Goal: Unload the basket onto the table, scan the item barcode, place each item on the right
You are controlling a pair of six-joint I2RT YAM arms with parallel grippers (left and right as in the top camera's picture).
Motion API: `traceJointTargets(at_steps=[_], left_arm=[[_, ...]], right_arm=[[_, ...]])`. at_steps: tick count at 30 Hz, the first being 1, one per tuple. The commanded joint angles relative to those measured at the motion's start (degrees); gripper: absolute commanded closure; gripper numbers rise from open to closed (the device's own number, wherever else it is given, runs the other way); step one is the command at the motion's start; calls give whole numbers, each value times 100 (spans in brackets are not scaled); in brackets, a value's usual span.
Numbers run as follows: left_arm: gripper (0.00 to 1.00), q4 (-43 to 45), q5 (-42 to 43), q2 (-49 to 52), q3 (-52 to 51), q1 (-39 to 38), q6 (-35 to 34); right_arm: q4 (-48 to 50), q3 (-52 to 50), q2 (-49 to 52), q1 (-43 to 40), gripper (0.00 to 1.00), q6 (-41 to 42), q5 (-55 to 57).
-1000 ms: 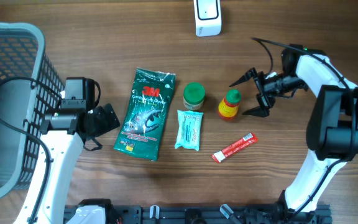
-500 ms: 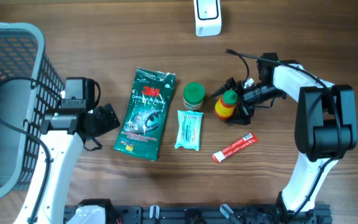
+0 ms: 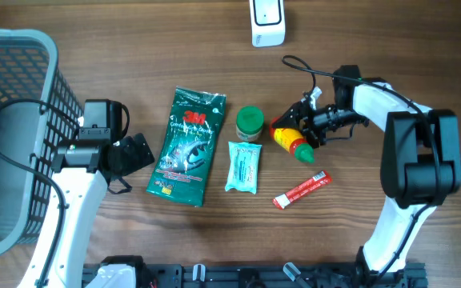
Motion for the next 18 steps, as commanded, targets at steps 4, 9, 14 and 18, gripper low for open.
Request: traceJointTargets(at_steps=[4, 9, 14, 18], left_arm=[[0, 0, 28, -66, -37, 35, 114], [0, 0, 28, -66, -37, 35, 114], [0, 0, 28, -66, -37, 35, 111], [0, 2, 28, -66, -37, 35, 114]], right_arm=[[-295, 173, -1788, -26, 58, -1781, -398], [-833, 170, -3294, -13, 57, -2293, -157], [-1215, 160, -4422, -13, 57, -1609, 1718], [-1617, 157, -4653, -13, 53, -420, 3355]])
